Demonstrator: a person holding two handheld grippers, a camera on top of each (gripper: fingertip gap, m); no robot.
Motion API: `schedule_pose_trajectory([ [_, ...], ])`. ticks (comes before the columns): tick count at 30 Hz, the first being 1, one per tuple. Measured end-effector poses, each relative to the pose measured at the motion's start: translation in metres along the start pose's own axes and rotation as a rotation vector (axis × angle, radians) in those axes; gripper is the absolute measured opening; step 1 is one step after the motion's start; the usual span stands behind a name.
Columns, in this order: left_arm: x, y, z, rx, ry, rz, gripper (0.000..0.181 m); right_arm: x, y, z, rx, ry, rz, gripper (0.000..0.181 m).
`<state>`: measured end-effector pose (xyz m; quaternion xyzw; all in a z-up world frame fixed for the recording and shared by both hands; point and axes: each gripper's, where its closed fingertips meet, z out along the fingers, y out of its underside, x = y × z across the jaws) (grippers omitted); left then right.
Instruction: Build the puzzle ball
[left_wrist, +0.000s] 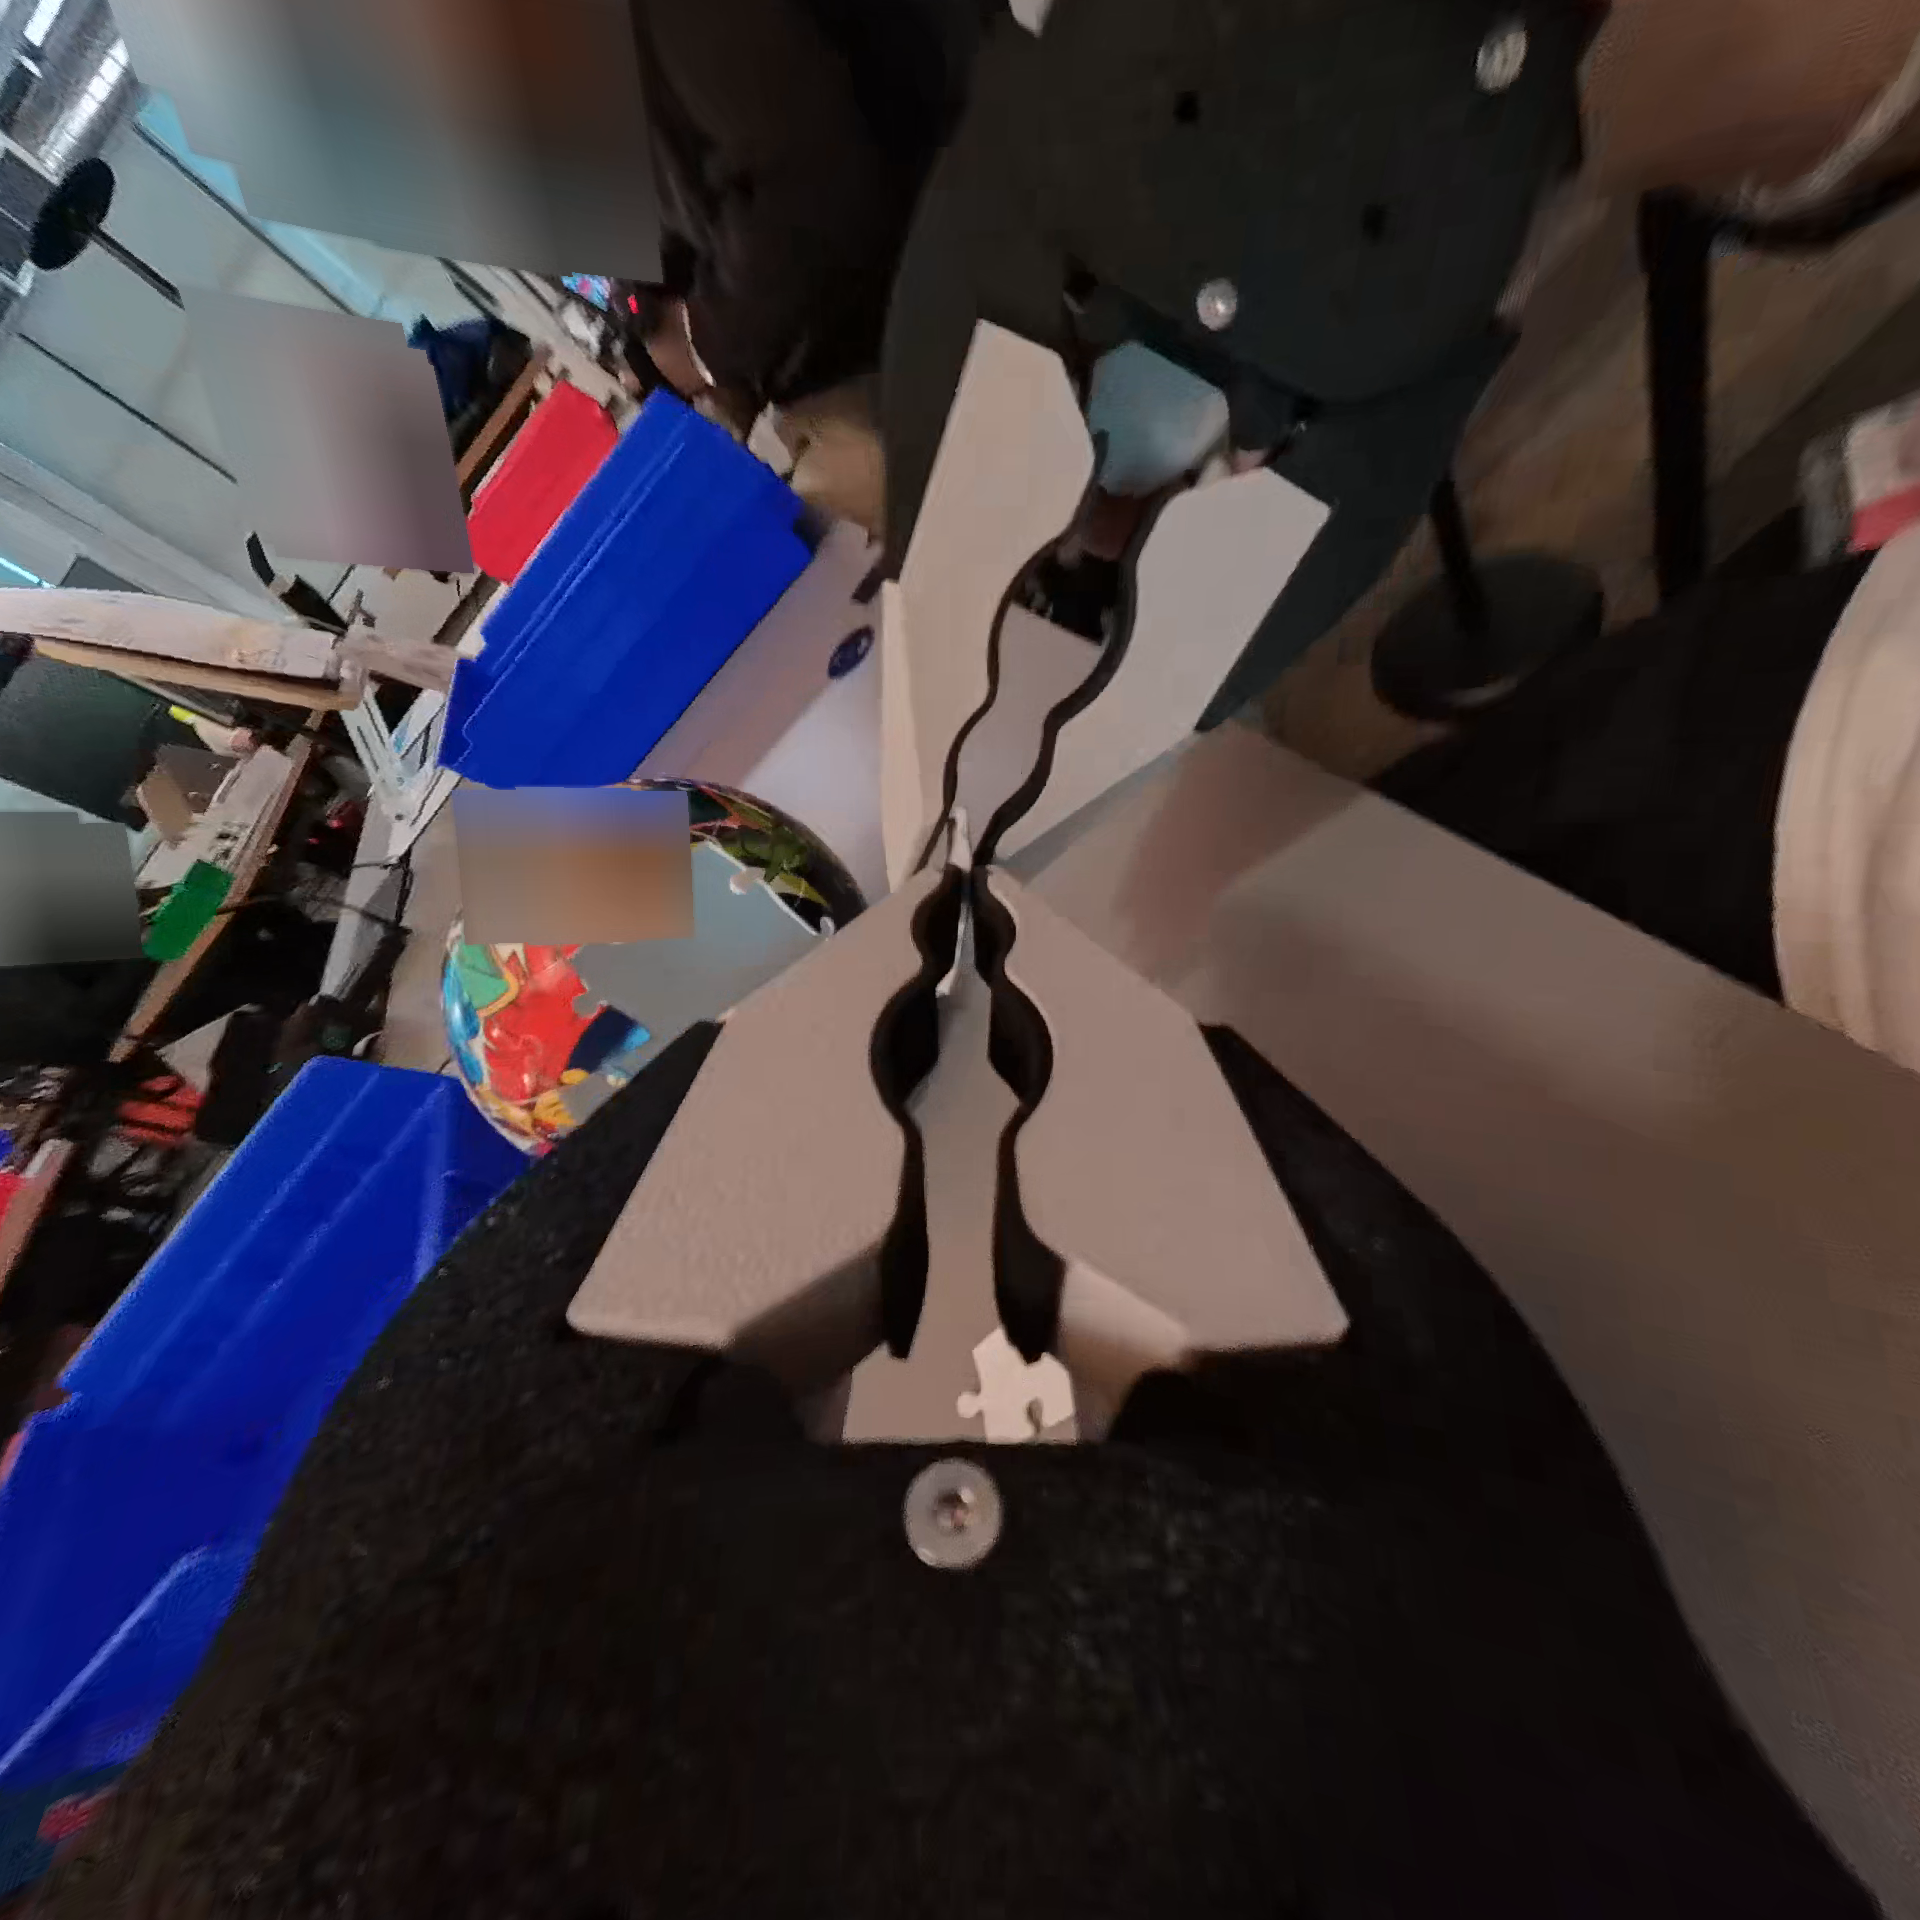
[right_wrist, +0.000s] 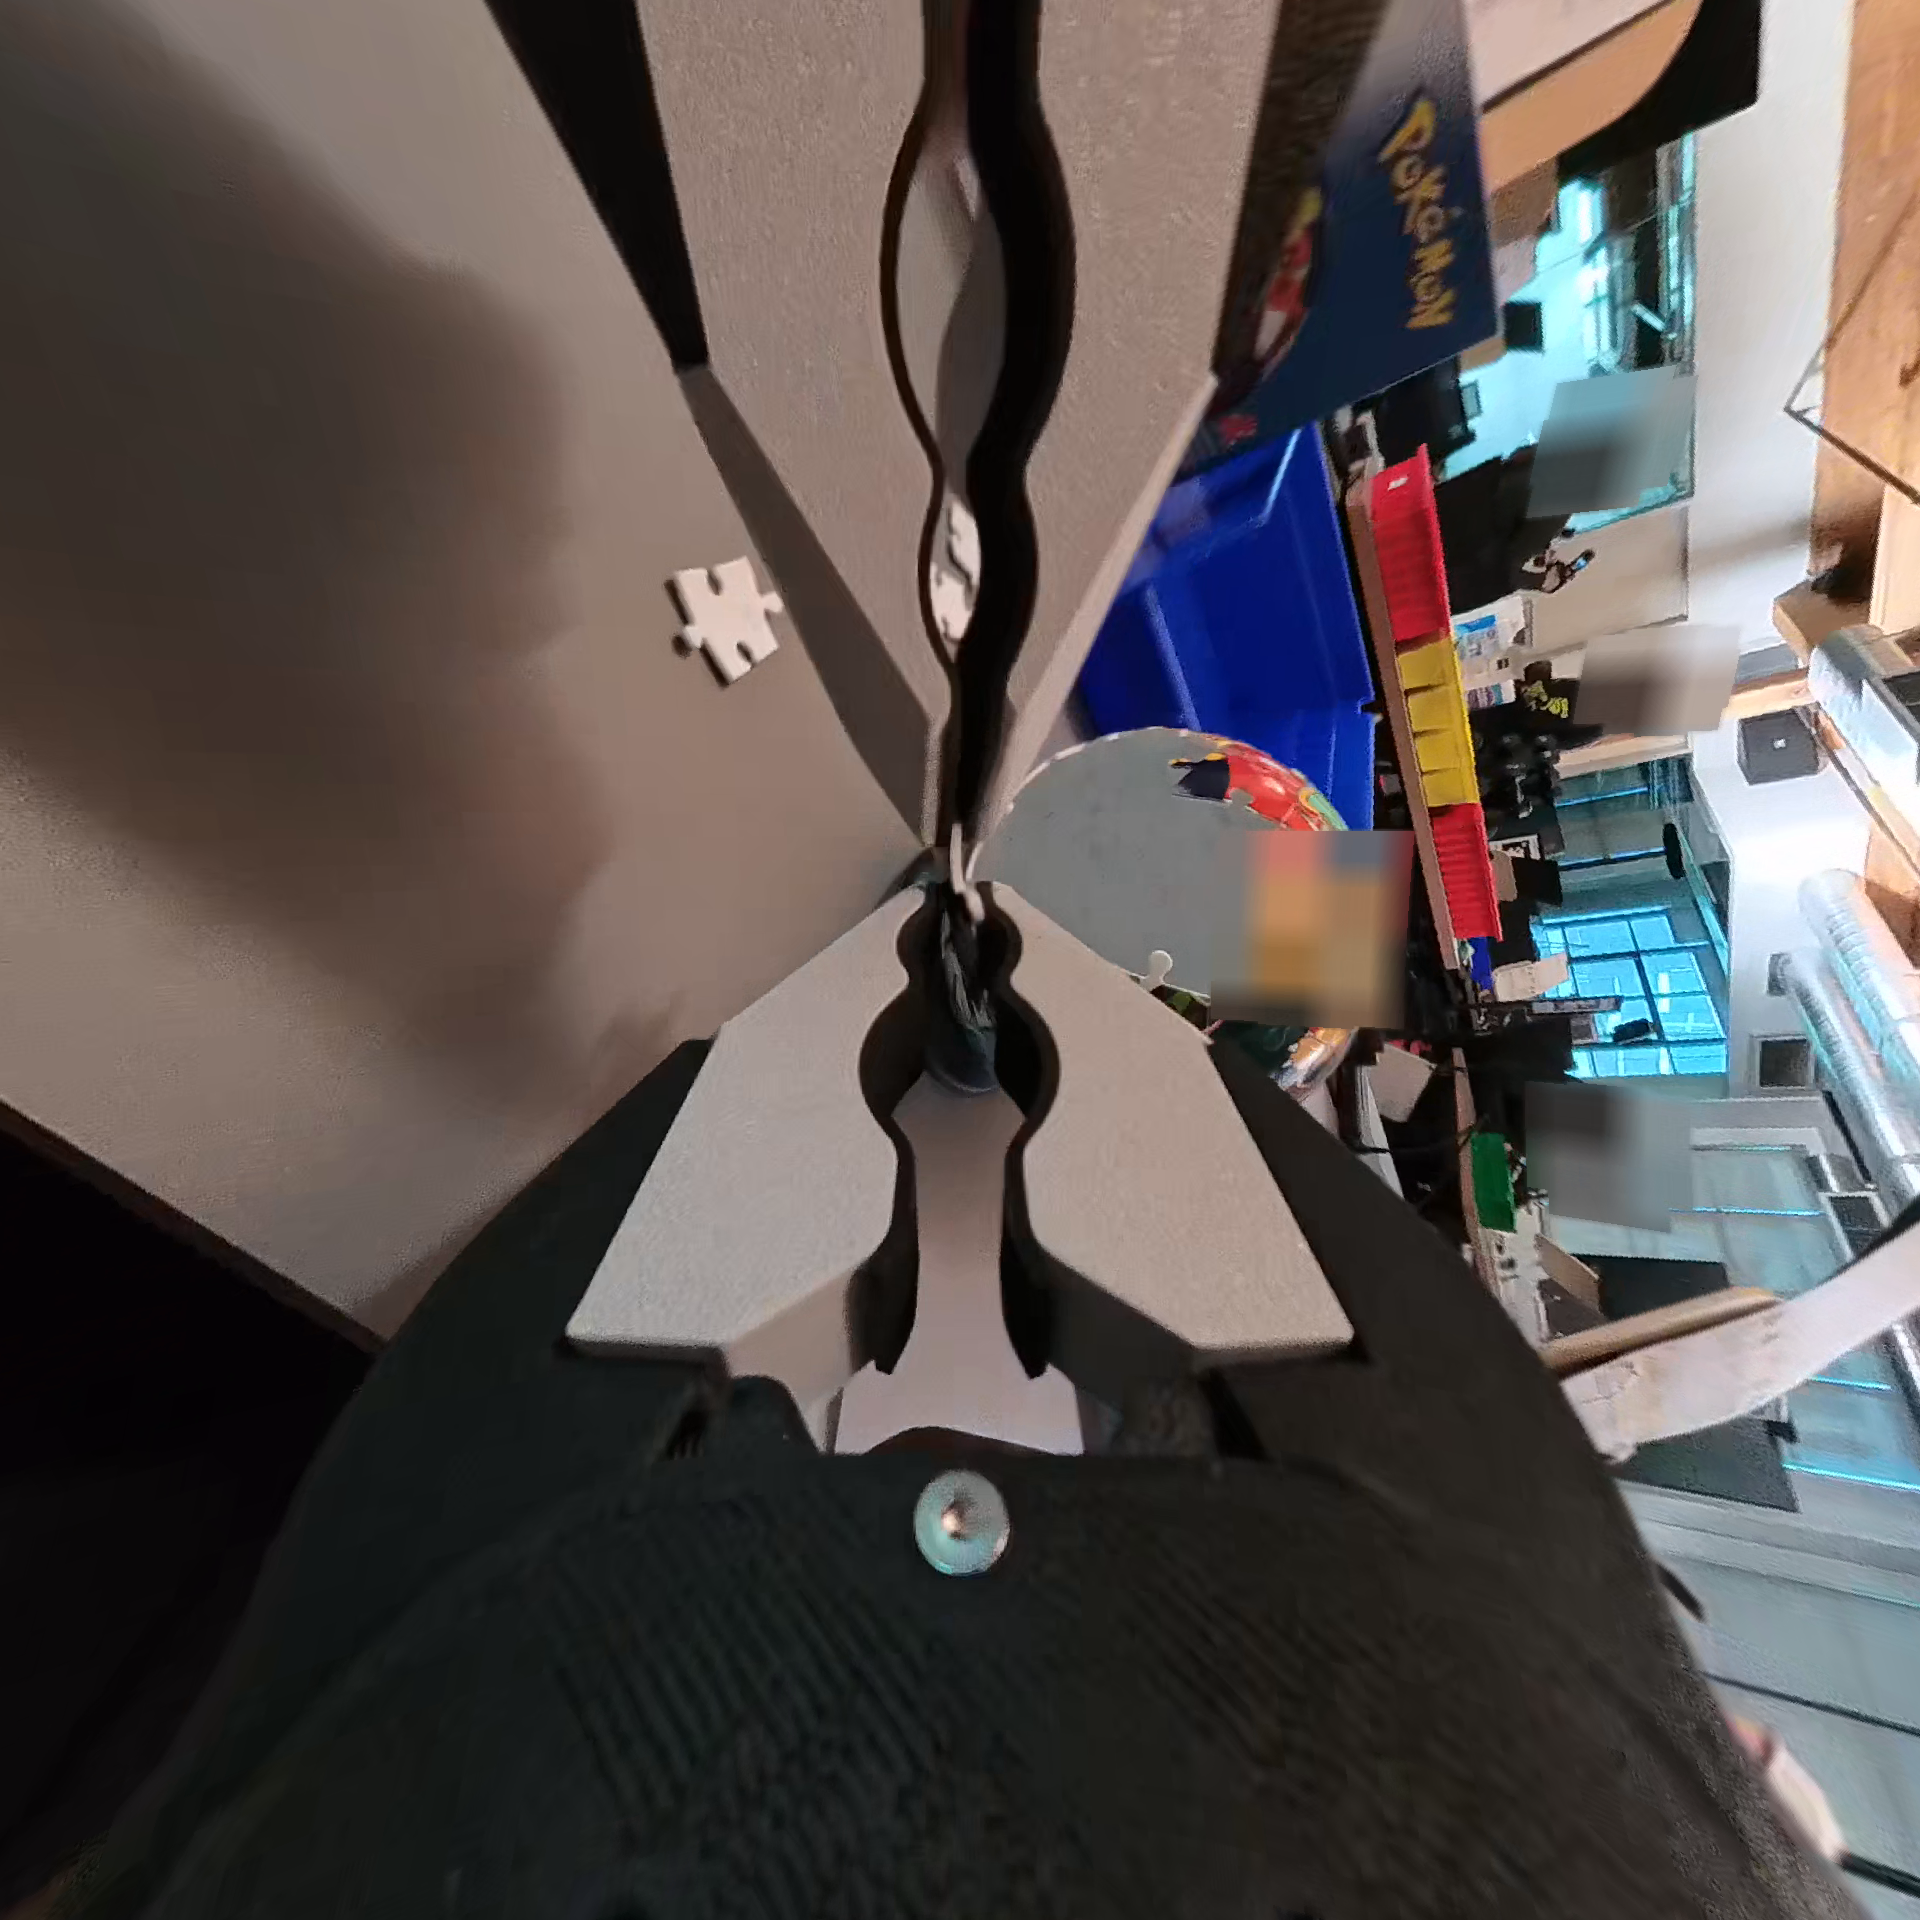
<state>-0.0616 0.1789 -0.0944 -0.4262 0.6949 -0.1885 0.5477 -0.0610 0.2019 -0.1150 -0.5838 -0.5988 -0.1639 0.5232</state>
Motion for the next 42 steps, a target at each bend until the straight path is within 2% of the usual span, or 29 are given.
schedule_pose_trajectory([
  [3,-0.007,-0.009,-0.007,0.124,-0.001,-0.068,0.0,0.004,0.001,0.0,0.076,0.033,0.119,0.013],
  [6,-0.011,-0.027,-0.016,0.297,0.037,-0.164,0.0,0.002,-0.006,-0.001,0.242,0.018,0.313,0.017],
  [9,-0.007,-0.042,-0.022,0.437,0.123,-0.261,0.0,0.008,-0.01,-0.003,0.35,0.041,0.451,0.026],
  [11,-0.005,-0.049,-0.023,0.499,0.162,-0.306,0.0,0.007,-0.023,-0.008,0.444,-0.003,0.518,0.03],
  [14,-0.005,-0.048,-0.02,0.533,0.194,-0.336,0.0,0.013,-0.04,-0.021,0.593,-0.031,0.584,0.012],
  [17,-0.005,-0.045,-0.017,0.536,0.222,-0.347,0.0,0.015,-0.039,-0.025,0.633,-0.07,0.62,0.005],
  [22,-0.011,-0.029,-0.008,0.44,0.217,-0.318,0.0,0.011,-0.025,-0.015,0.505,-0.062,0.486,0.0],
  [25,-0.012,-0.023,-0.005,0.384,0.22,-0.286,0.0,0.014,-0.016,-0.006,0.383,0.019,0.348,0.0],
  [28,-0.012,-0.01,0.0,0.267,0.185,-0.201,0.001,0.017,-0.004,0.001,0.248,0.104,0.182,0.0],
  [33,-0.021,-0.016,-0.008,0.17,0.103,-0.081,0.009,0.015,0.018,0.013,0.039,0.181,-0.074,0.0],
  [35,-0.016,-0.018,-0.009,0.097,0.103,-0.003,0.01,0.012,0.022,0.015,0.021,0.176,-0.092,0.0],
  [38,-0.008,-0.009,-0.004,-0.045,0.095,0.127,0.011,0.012,0.017,0.014,0.059,0.173,-0.065,0.0],
  [42,0.001,0.002,0.005,-0.167,0.091,0.252,0.009,0.008,0.007,0.013,0.11,0.149,-0.048,0.0],
])
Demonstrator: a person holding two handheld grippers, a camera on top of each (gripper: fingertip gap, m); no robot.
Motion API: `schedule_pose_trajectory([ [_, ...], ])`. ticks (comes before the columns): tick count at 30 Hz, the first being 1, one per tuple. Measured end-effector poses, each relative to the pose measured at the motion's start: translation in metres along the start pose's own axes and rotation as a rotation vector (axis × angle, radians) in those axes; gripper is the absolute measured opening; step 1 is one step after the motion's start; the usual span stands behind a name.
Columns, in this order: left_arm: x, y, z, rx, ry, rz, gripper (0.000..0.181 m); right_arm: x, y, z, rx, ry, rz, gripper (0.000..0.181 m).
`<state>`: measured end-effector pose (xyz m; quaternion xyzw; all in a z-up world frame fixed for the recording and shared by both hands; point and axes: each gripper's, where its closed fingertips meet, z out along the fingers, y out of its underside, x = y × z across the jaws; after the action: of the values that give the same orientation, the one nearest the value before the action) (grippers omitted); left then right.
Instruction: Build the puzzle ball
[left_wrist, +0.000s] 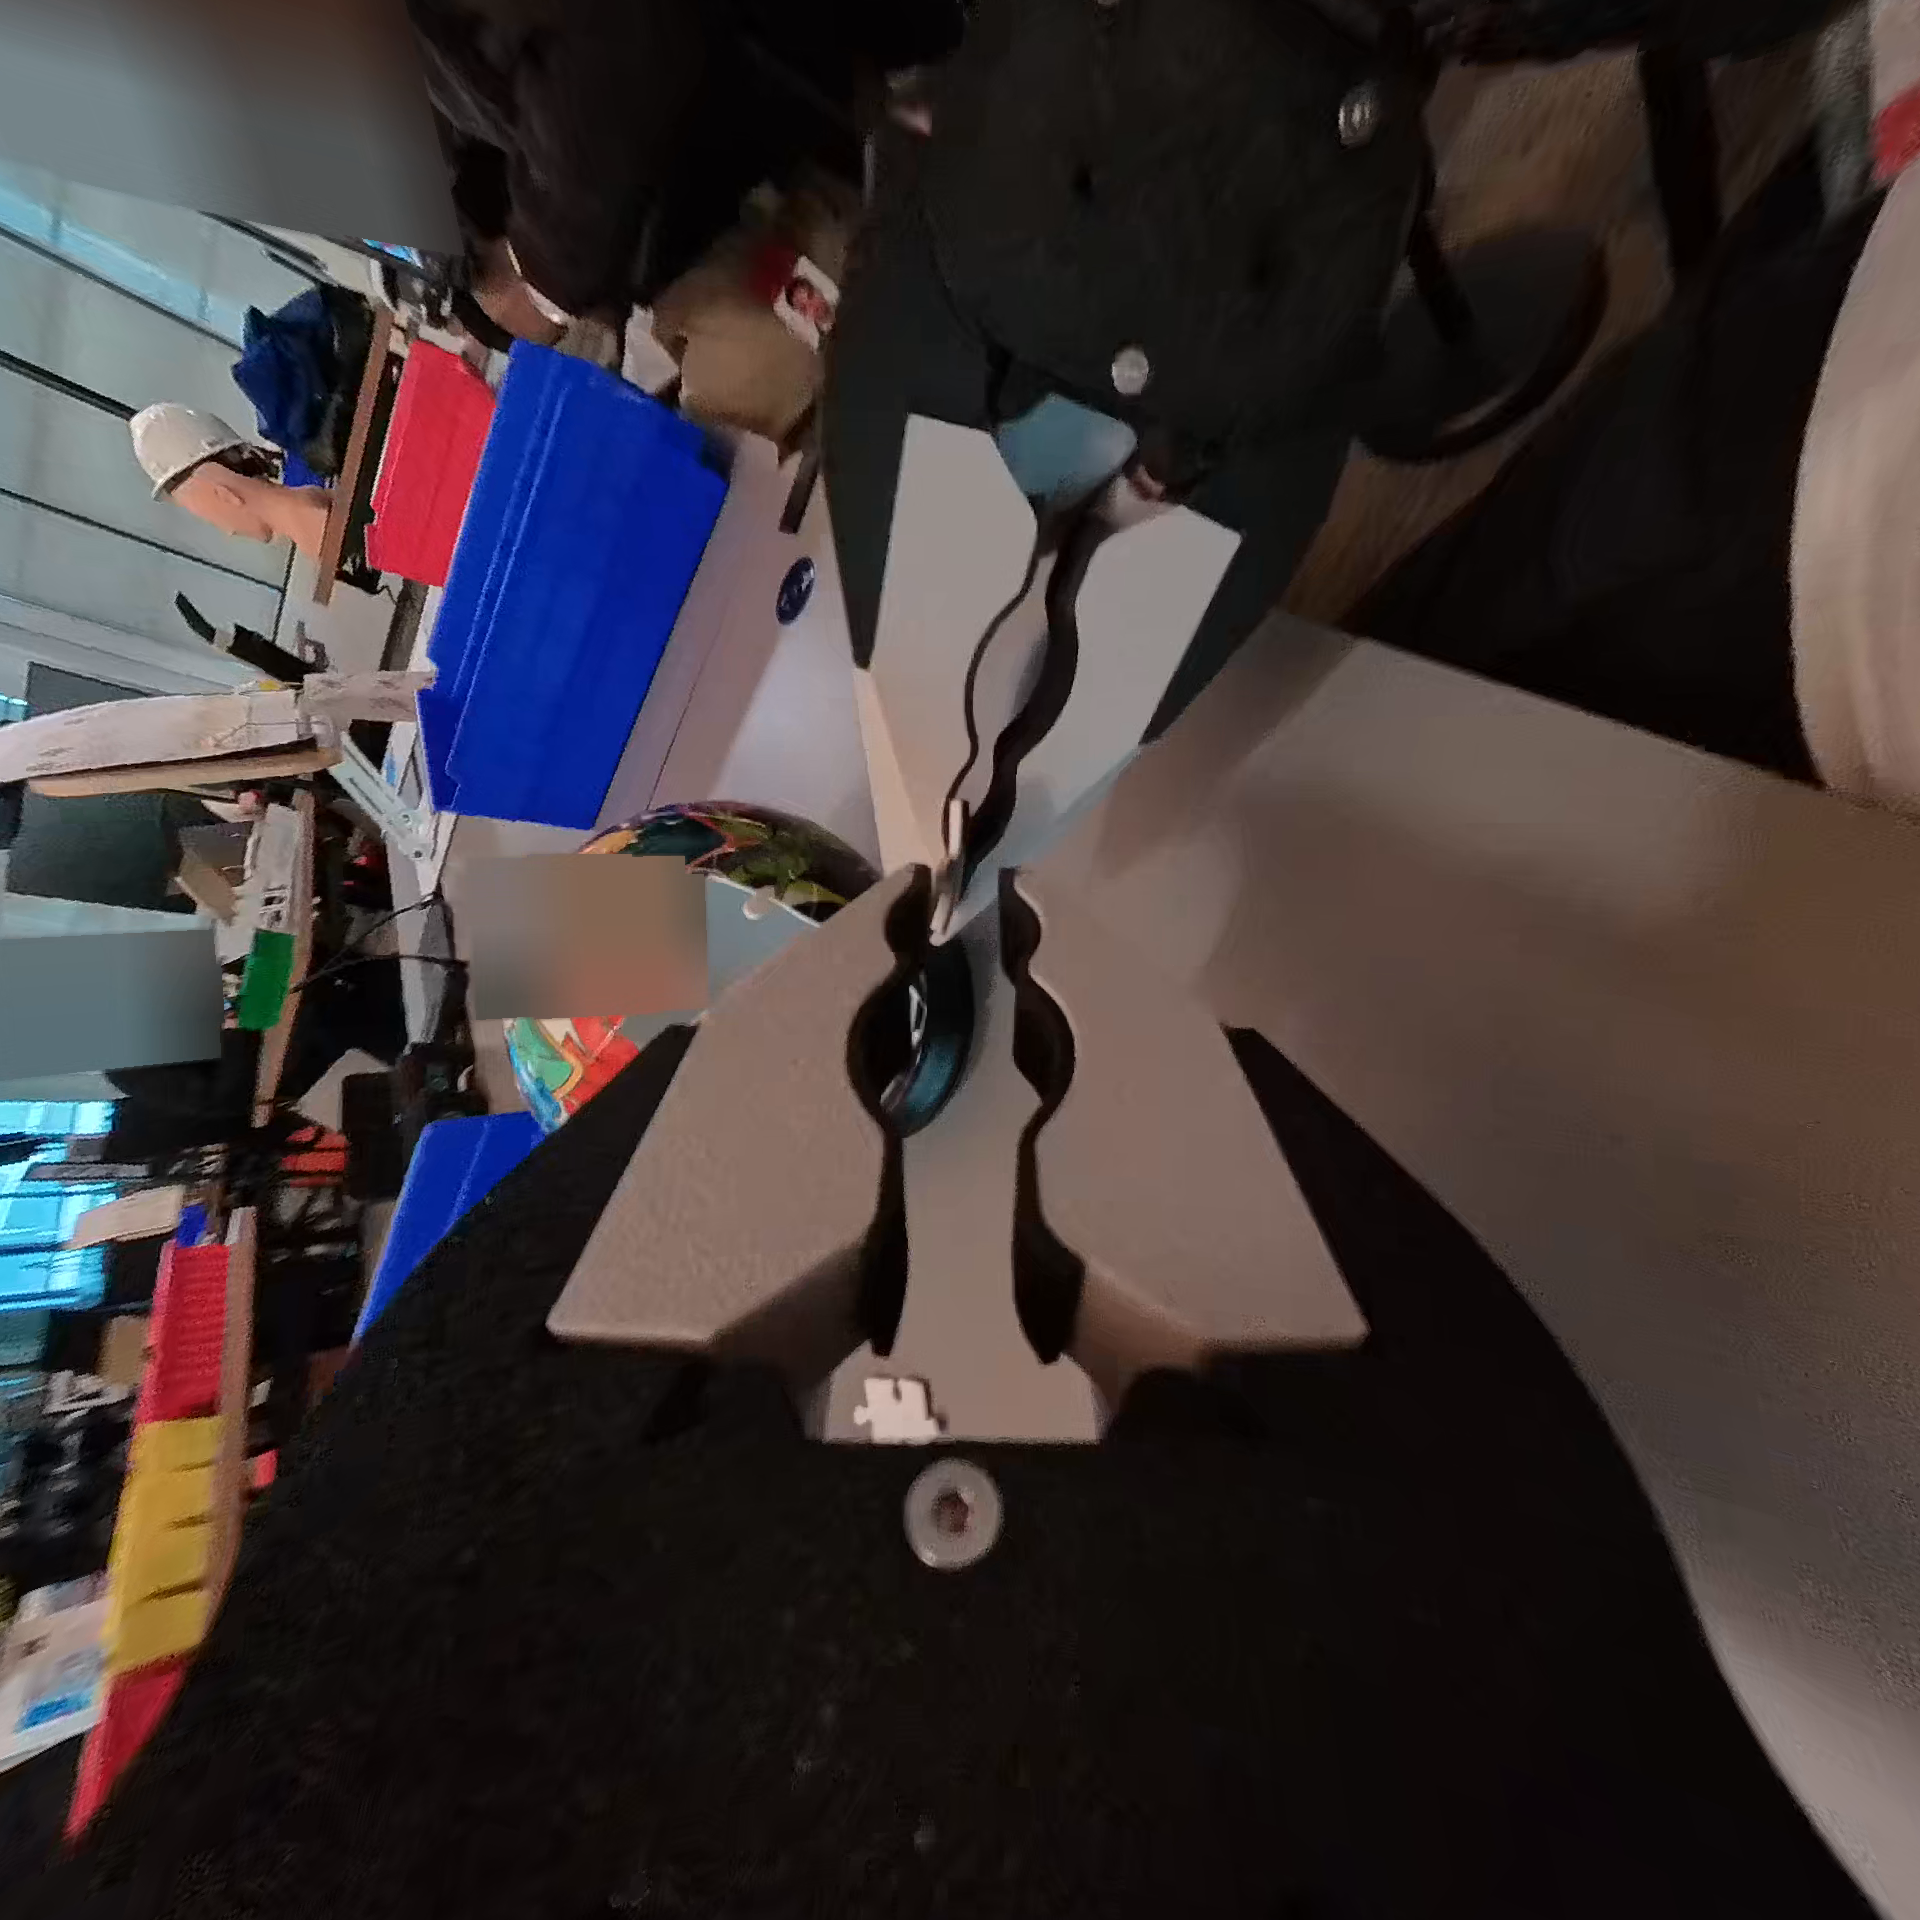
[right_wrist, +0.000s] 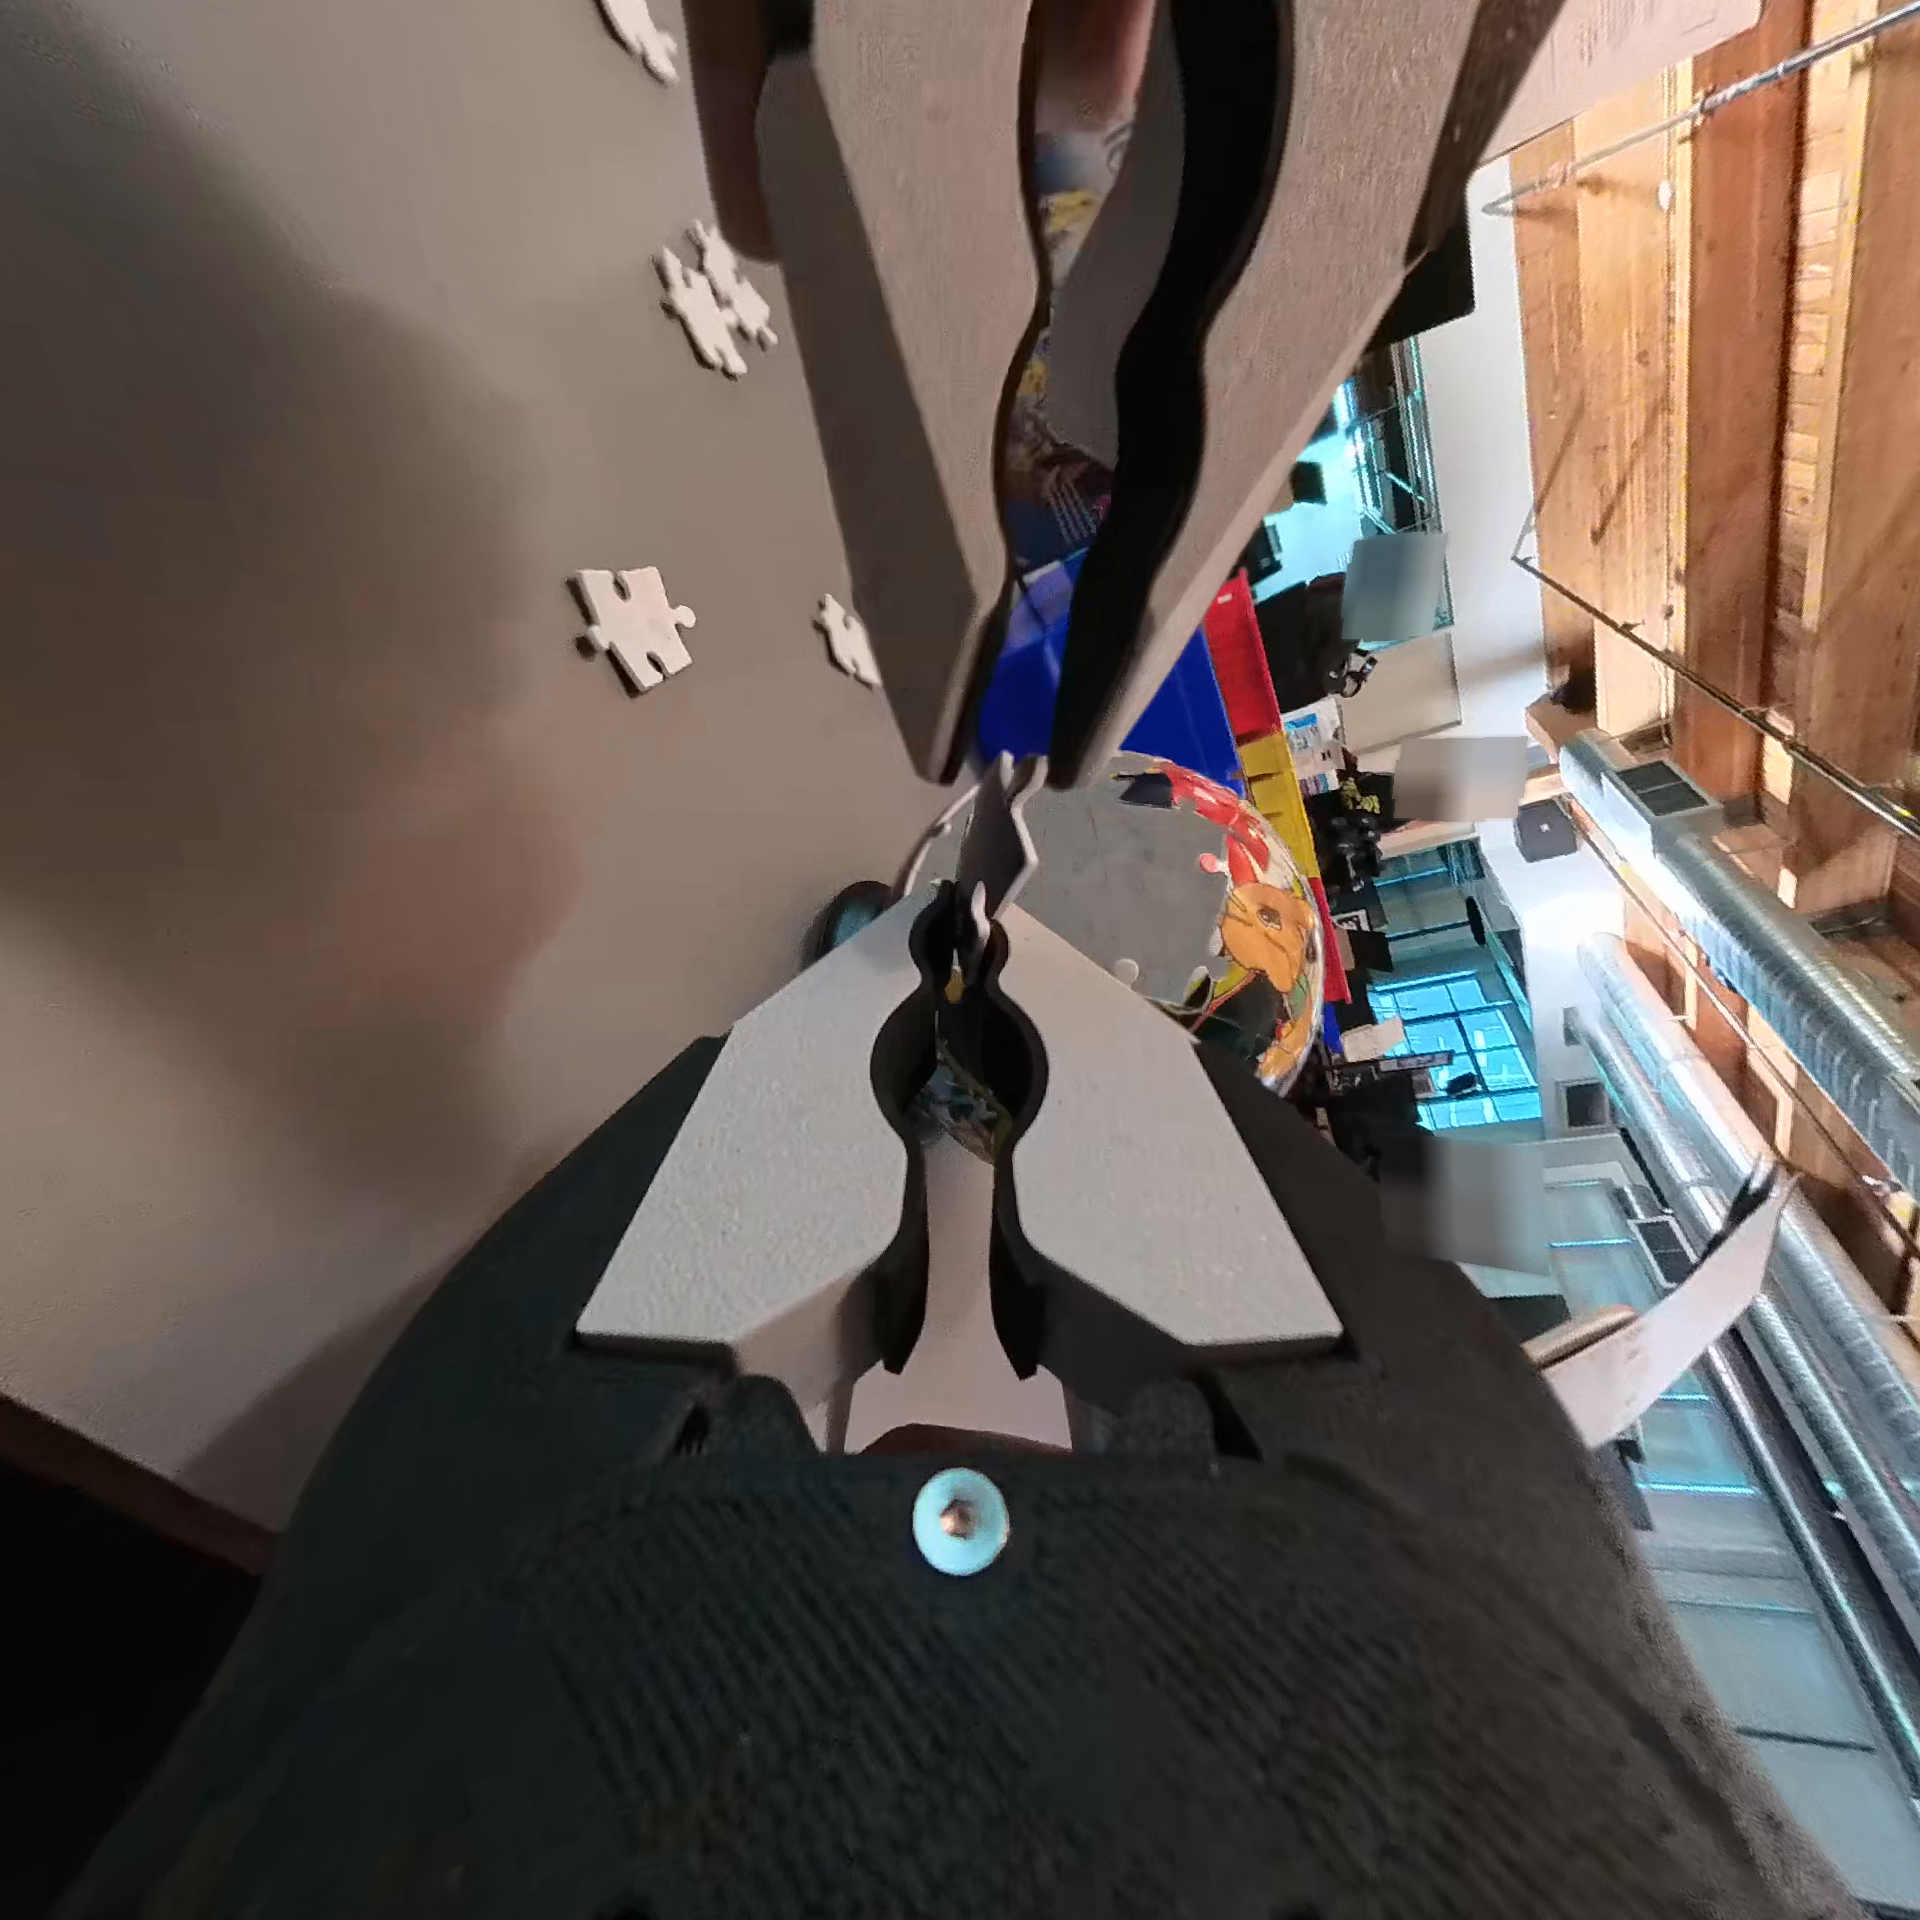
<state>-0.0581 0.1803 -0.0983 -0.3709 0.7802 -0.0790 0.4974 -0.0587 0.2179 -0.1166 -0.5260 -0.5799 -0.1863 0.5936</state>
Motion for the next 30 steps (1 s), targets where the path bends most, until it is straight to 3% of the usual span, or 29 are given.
schedule_pose_trajectory([
  [2,-0.002,0.005,0.003,-0.05,-0.037,0.049,0.0,-0.001,0.002,0.0,-0.038,0.007,-0.052,0.0],
  [9,-0.002,0.008,0.002,0.013,-0.079,0.051,0.0,0.002,0.004,-0.002,-0.065,0.042,-0.072,0.0],
  [16,-0.01,0.028,-0.002,-0.058,-0.139,0.028,0.0,0.002,0.007,-0.001,-0.124,0.027,-0.071,0.0],
  [18,-0.011,0.028,-0.003,-0.064,-0.152,0.033,0.0,0.003,0.01,0.001,-0.148,0.032,-0.085,0.0],
  [21,-0.01,0.028,-0.004,-0.077,-0.162,0.036,0.016,0.004,0.011,0.002,-0.15,0.036,-0.076,0.0],
  [30,0.002,0.017,-0.003,-0.039,-0.092,-0.013,0.002,-0.006,0.0,0.008,-0.087,0.004,-0.048,0.0],
])
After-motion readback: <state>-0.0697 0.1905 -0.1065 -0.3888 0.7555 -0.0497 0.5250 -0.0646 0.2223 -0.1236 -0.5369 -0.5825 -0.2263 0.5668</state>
